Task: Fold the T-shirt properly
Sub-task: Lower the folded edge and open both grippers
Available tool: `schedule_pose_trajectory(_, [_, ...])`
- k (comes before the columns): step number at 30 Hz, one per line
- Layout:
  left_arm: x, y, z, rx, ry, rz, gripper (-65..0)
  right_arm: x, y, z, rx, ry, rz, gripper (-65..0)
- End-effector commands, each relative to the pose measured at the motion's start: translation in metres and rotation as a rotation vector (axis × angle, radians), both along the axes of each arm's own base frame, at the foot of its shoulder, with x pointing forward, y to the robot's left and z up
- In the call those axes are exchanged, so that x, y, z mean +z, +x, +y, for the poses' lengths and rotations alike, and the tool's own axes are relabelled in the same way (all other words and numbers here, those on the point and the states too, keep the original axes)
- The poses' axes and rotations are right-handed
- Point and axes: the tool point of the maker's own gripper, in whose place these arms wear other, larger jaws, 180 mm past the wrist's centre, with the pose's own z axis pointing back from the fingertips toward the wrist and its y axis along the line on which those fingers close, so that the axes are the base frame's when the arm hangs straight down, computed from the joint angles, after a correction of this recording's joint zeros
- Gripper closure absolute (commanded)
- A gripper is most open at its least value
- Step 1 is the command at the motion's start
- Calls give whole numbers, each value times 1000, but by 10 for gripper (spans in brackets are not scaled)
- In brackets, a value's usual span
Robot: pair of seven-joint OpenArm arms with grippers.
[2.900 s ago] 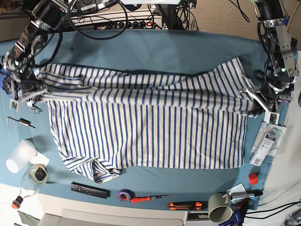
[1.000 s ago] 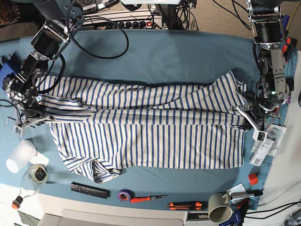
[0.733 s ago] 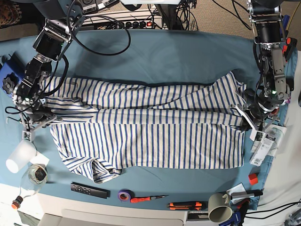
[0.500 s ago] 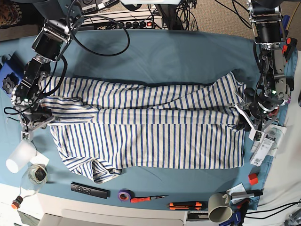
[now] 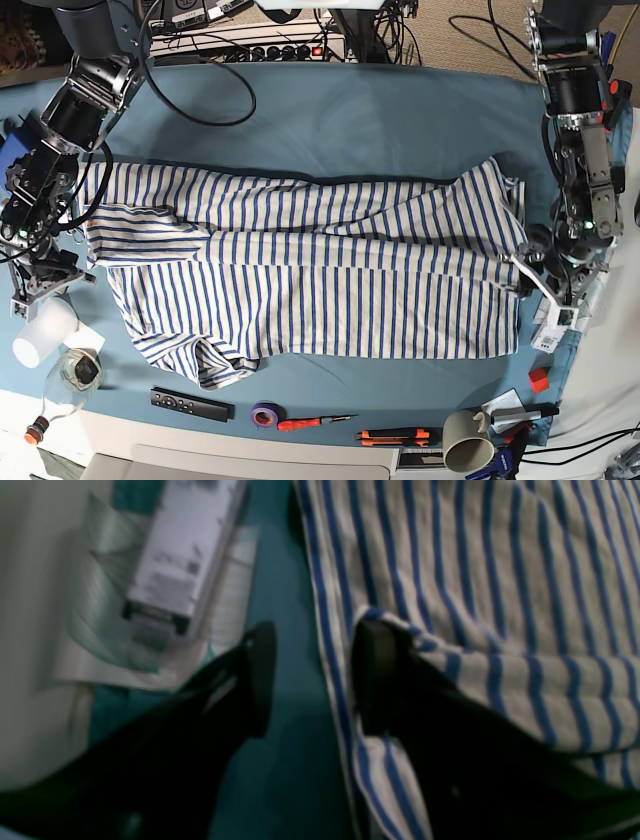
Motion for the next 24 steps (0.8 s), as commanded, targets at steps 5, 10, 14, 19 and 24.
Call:
schedule_pose_trajectory(5, [18, 9, 8, 10, 17, -36, -271, 23, 7, -8, -10, -22, -49, -147])
schedule_pose_trajectory(10, [6, -1, 4, -24, 28, 36, -358, 16, 5, 0, 37, -2, -7, -188])
schedule_pose_trajectory(14, [0, -5, 5, -23, 28, 56, -380, 14, 6, 6, 59, 24, -6, -236])
schedule_pose_trajectory(19, [-4, -11, 9, -8, 36, 104, -380, 12, 3, 6, 56, 30, 12, -236])
schedule_pose_trajectory(24, [-8, -32, 17, -2, 55, 287, -380, 10, 0, 12, 54, 87, 24, -236])
